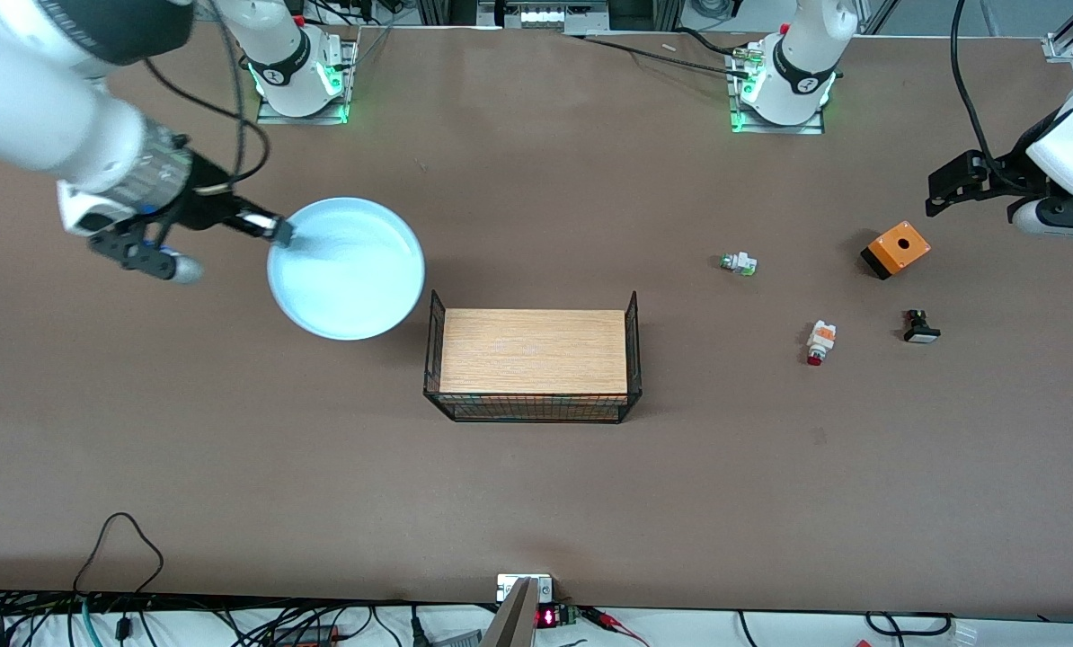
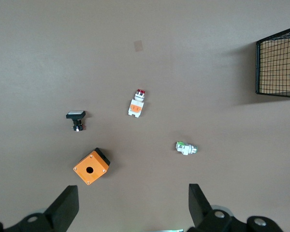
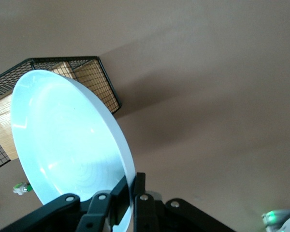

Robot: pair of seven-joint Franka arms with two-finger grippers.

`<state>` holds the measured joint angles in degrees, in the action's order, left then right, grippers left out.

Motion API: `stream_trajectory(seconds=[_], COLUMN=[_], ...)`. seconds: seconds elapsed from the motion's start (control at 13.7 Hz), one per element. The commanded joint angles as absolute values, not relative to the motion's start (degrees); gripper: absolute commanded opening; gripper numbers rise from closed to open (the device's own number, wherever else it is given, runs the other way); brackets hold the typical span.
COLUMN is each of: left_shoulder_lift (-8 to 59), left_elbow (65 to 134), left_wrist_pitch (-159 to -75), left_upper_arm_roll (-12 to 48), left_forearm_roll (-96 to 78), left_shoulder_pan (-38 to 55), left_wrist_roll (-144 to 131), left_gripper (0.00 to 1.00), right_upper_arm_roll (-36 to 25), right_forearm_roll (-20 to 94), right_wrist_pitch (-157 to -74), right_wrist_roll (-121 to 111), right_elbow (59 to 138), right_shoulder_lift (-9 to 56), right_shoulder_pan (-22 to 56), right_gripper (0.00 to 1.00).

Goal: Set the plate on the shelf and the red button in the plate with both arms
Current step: 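Carry the plate over the basket while the left gripper reaches the button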

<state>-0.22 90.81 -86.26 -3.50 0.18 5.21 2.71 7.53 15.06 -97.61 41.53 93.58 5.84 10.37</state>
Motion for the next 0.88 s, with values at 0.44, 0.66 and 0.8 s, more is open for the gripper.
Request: stream_trajectory(seconds=[0.44,0.66,0.8], left_shoulder_lift=[1.6,3.8,6.4], left_elbow=[89.2,91.7,94.5], left_wrist_pitch=[-85.2,-85.1,-86.2], left_upper_arm_roll=[-3.6,-3.8,-3.8], left_forearm_roll=[0.5,0.5,0.5], left_shoulder_pan=[4.9,4.3,4.2], left_wrist_roll=[2.9,3.1,3.2], left_gripper=[1.00,1.00,1.00], right_upper_arm_roll=[7.1,7.1,7.1], right_forearm_roll=[15.2,15.0,15.1], right_wrist_pitch=[-110.2,-114.9,-117.0], right_wrist_roll=[66.8,66.8,66.8], right_elbow=[89.6,89.6,89.6], right_shoulder_lift=[14.2,16.3,17.4], right_shoulder_pan=[23.6,24.3,25.1], right_gripper=[0.00,0.00,0.00])
